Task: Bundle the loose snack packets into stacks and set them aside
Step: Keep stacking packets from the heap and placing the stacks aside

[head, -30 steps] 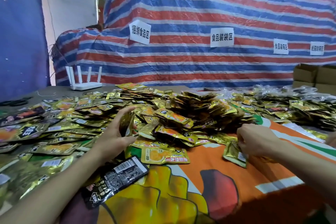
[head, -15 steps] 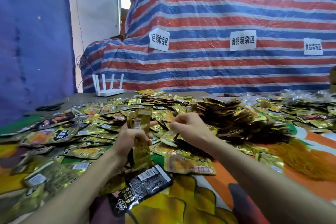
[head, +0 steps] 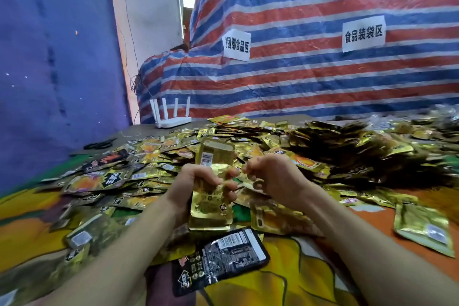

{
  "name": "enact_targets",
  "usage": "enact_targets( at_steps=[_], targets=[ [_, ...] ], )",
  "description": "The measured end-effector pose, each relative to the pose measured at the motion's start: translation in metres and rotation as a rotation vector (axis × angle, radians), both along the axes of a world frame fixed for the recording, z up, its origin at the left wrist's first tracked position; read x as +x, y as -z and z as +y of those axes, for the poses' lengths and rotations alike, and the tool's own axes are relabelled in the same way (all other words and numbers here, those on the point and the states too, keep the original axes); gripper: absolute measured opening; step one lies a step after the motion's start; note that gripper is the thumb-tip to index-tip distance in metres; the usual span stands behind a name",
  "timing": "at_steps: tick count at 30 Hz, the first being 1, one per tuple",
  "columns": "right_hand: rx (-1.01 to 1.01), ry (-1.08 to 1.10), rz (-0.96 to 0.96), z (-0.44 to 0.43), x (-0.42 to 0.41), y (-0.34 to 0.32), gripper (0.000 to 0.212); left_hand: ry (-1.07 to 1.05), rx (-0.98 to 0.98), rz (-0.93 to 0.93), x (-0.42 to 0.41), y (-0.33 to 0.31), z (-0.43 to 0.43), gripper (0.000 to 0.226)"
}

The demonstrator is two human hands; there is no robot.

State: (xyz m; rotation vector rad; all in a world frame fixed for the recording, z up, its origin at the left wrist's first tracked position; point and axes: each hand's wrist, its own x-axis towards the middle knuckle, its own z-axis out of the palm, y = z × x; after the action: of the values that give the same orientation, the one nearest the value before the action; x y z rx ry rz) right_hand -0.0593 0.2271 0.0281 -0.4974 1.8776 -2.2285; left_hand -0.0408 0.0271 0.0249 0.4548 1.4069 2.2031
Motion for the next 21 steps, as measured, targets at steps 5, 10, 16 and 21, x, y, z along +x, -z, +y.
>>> enact_targets(
  at_steps=[5, 10, 16, 21],
  targets=[
    [-0.337, -0.190, -0.038, 0.007, 0.009, -0.012, 0.017, 0.069, 0.210, 0.003, 0.000, -0.003, -0.007, 0.038],
    [-0.611, -0.237, -0.079, 0.010, 0.012, -0.015, 0.034, 0.120, 0.301, 0.033, -0.001, -0.003, -0.007, 0.050],
    [-0.334, -0.138, -0.039, 0.000, 0.009, -0.011, 0.048, -0.007, 0.158, -0.051, -0.002, -0.001, -0.002, 0.043],
    [-0.091, 0.082, 0.068, -0.005, 0.009, -0.001, 0.056, -0.586, 0.138, -0.122, -0.014, 0.001, -0.002, 0.023]
  ],
)
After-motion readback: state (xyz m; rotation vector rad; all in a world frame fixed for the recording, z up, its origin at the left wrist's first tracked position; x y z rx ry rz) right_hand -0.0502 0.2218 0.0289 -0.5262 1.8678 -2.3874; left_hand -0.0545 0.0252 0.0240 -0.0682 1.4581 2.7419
